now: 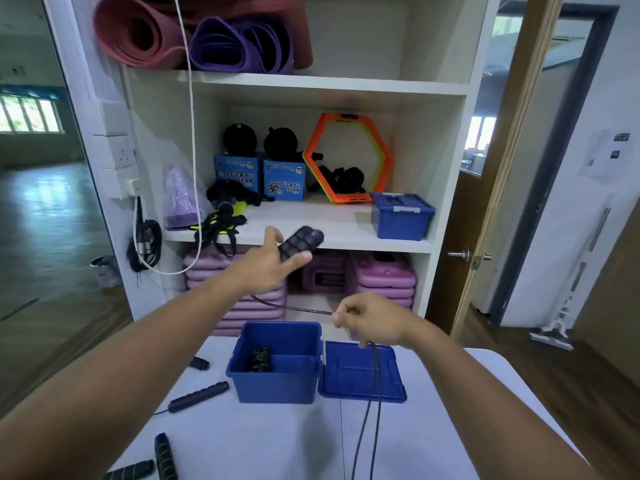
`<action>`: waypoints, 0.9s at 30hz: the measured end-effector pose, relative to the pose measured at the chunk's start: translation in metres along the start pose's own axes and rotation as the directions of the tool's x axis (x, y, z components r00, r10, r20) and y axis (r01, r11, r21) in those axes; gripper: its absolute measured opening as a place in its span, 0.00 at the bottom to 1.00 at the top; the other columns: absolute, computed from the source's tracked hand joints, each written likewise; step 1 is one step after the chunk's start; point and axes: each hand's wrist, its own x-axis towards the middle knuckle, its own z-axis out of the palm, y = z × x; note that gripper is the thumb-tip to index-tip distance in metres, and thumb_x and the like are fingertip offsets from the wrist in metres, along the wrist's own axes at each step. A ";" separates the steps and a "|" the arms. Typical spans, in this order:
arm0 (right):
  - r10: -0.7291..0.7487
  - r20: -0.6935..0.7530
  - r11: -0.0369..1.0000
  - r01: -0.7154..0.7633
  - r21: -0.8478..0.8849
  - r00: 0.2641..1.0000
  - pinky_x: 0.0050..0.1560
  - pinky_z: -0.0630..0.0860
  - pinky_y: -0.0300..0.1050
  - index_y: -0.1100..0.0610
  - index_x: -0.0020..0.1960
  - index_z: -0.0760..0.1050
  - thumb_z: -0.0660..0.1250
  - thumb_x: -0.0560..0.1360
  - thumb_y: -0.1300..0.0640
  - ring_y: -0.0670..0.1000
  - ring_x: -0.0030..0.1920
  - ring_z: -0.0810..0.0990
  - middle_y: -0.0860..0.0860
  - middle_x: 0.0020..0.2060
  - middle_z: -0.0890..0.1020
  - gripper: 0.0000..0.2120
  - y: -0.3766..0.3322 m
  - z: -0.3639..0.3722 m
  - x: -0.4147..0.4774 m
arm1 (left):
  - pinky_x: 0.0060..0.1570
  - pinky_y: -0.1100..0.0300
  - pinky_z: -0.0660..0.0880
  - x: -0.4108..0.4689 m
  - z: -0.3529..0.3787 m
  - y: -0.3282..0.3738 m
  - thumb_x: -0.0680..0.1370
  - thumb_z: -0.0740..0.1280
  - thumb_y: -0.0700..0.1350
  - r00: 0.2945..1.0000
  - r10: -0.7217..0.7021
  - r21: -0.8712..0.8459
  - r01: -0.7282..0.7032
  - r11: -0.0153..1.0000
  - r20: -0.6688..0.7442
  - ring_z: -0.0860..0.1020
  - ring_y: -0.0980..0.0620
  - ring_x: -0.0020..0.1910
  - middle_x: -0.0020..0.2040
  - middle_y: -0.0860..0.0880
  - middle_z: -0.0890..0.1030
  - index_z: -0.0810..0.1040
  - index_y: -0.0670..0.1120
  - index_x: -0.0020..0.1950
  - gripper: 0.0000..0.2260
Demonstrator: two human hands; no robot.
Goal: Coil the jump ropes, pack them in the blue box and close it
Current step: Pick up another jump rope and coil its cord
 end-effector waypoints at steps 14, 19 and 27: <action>-0.226 -0.220 0.972 0.206 -0.112 0.949 0.43 0.77 0.35 0.54 0.45 0.84 0.75 0.72 0.51 0.42 0.40 0.81 0.46 0.38 0.85 0.07 -0.025 -0.053 -0.003 | 0.45 0.48 0.75 -0.050 -0.007 -0.013 0.68 0.55 0.79 0.879 0.272 0.136 -0.348 0.928 0.392 0.77 0.47 0.41 0.41 0.41 0.80 0.62 0.63 0.62 0.30; -0.297 -0.280 0.955 0.283 -0.090 0.913 0.43 0.77 0.35 0.55 0.45 0.85 0.75 0.71 0.53 0.46 0.42 0.82 0.47 0.38 0.85 0.06 -0.034 -0.055 -0.001 | 0.41 0.46 0.73 -0.062 -0.011 0.007 0.75 0.65 0.66 0.844 0.320 0.204 -0.436 0.877 0.430 0.75 0.46 0.38 0.38 0.44 0.77 0.63 0.58 0.61 0.21; -0.207 -0.310 0.940 0.277 0.202 0.928 0.43 0.79 0.37 0.60 0.45 0.83 0.73 0.71 0.53 0.47 0.41 0.82 0.52 0.39 0.84 0.09 -0.016 -0.046 -0.003 | 0.50 0.51 0.74 -0.082 -0.021 0.029 0.79 0.64 0.60 0.826 0.405 0.070 -0.466 0.882 0.391 0.76 0.51 0.46 0.46 0.54 0.77 0.60 0.59 0.71 0.24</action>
